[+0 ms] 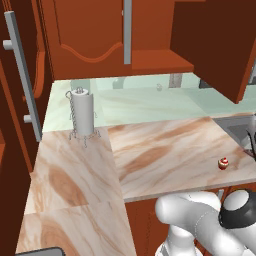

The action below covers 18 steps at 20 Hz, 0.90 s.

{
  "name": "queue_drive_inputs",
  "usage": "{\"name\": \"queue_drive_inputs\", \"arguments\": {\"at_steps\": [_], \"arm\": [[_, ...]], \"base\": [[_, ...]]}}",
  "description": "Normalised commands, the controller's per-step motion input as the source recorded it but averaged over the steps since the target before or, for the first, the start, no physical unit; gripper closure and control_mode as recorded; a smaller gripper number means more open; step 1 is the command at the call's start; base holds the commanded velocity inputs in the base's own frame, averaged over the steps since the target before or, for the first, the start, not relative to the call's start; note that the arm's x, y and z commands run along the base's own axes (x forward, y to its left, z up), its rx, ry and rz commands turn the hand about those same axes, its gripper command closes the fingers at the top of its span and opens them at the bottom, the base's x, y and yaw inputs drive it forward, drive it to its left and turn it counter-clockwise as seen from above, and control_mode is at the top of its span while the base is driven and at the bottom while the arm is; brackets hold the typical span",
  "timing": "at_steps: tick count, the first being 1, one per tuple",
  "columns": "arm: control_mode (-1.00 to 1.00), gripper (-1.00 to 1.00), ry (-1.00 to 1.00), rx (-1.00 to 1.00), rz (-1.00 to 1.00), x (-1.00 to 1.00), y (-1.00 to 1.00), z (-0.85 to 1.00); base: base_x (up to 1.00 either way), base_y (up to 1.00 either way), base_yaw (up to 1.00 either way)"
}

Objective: Open the cabinet. Pick the bar soap and place it next to the sink. Then close the cabinet.

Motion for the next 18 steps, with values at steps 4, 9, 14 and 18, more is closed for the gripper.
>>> {"name": "queue_drive_inputs", "arguments": {"at_steps": [4,9,14,18], "arm": [[-1.00,1.00,0.11,0.00,0.01,0.15,0.00,-0.28],[-1.00,1.00,0.02,0.00,0.02,0.17,-0.02,-0.27],[-1.00,1.00,0.00,0.00,0.00,0.06,-0.07,-0.16],[-1.00,1.00,0.00,0.00,0.00,0.07,-0.14,-0.12]], "base": [[0.00,0.00,0.00],[0.00,0.00,0.00],[0.00,0.00,0.00],[0.00,0.00,0.00]]}}
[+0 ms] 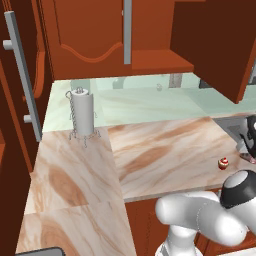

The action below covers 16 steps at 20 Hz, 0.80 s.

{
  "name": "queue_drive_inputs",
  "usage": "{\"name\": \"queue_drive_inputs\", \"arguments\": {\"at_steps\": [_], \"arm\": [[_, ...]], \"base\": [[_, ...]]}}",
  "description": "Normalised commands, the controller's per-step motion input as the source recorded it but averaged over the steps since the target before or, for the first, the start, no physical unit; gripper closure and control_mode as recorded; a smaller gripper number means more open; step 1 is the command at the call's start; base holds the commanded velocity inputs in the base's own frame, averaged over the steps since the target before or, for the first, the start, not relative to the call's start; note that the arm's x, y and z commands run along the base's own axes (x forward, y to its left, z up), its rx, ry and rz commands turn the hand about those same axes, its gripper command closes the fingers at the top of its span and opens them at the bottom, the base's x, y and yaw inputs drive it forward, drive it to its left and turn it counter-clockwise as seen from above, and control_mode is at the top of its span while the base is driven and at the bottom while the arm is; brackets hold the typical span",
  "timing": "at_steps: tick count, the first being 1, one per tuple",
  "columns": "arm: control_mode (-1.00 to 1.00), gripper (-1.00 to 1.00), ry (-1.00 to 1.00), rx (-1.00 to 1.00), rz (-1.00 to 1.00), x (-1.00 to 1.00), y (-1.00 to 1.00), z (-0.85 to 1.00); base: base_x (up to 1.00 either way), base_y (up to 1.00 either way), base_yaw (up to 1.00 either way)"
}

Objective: Open the cabinet. Pick the bar soap and place it next to the sink. Then close the cabinet.

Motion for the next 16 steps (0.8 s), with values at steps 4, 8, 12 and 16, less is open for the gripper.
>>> {"name": "queue_drive_inputs", "arguments": {"at_steps": [4,8,12,16], "arm": [[-1.00,1.00,0.00,0.00,0.00,0.15,-0.06,-0.10],[-1.00,1.00,0.00,0.00,0.00,0.20,-0.07,-0.15],[-1.00,1.00,0.00,0.00,0.00,0.19,-0.11,-0.12],[-1.00,1.00,0.00,0.00,0.00,0.16,-0.15,-0.15]], "base": [[0.00,0.00,0.00],[0.00,0.00,0.00],[0.00,0.00,0.00],[0.00,0.00,0.00]]}}
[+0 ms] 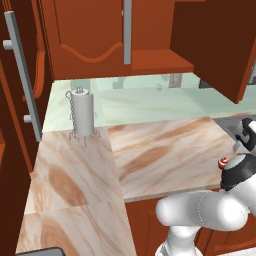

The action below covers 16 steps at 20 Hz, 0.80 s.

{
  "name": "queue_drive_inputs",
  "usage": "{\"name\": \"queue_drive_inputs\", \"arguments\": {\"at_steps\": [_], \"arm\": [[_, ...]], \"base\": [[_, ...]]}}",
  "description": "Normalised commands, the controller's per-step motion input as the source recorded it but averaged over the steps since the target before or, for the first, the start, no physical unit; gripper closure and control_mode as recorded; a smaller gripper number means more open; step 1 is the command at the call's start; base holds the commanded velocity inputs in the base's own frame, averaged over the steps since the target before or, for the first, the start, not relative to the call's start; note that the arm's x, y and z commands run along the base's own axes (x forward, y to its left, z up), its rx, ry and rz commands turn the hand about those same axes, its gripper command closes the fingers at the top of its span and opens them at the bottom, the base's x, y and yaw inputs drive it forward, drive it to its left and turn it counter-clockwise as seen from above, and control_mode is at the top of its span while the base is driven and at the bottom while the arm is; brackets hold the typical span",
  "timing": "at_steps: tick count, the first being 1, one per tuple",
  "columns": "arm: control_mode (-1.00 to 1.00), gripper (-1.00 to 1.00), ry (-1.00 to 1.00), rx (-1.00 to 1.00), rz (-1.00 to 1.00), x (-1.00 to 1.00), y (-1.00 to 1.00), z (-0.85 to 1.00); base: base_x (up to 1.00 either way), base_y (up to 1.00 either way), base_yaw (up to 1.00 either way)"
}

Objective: Open the cabinet. Pick the bar soap and place it next to the sink. Then close the cabinet.

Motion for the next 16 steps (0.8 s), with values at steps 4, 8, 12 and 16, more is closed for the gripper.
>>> {"name": "queue_drive_inputs", "arguments": {"at_steps": [4,8,12,16], "arm": [[-1.00,1.00,0.00,0.00,0.00,0.13,-0.14,-0.10],[-1.00,1.00,0.00,0.00,0.00,0.15,-0.07,-0.11],[-1.00,1.00,0.00,0.00,0.00,0.16,0.00,-0.12],[-1.00,1.00,0.00,0.00,0.00,0.19,0.00,-0.21]], "base": [[0.00,0.00,0.00],[0.00,0.00,0.00],[0.00,0.00,0.00],[0.00,0.00,0.00]]}}
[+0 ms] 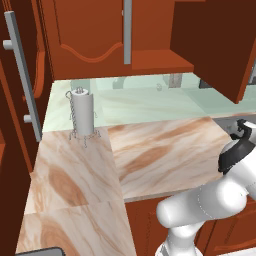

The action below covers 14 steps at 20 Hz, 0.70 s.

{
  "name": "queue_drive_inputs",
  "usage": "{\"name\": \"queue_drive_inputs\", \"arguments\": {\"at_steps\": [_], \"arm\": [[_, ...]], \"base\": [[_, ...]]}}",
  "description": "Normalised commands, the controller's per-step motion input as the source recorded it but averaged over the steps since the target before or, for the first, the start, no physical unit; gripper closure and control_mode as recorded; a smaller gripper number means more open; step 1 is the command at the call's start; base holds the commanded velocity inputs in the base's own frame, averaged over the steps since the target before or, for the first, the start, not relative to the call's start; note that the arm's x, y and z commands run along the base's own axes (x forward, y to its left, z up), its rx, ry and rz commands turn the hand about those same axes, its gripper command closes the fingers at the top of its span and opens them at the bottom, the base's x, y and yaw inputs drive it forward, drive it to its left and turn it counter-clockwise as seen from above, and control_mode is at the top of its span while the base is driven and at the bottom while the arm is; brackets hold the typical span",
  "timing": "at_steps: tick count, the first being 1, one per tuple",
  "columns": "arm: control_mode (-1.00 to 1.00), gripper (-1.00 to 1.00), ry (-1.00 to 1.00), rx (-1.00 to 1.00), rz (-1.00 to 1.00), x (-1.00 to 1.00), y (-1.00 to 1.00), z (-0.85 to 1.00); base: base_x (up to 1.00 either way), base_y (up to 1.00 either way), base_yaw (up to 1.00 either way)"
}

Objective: Open the cabinet. Pick the bar soap and place it next to the sink. Then close the cabinet.

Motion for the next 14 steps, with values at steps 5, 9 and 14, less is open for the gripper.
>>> {"name": "queue_drive_inputs", "arguments": {"at_steps": [5,9,14], "arm": [[-1.00,1.00,0.00,0.00,0.00,0.18,0.00,-0.37],[-1.00,1.00,0.00,0.00,0.00,0.15,-0.02,-0.30],[-1.00,1.00,-0.01,0.00,0.00,0.11,-0.12,-0.27]], "base": [[0.00,0.00,0.00],[0.00,0.00,0.00],[0.00,0.00,0.00]]}}
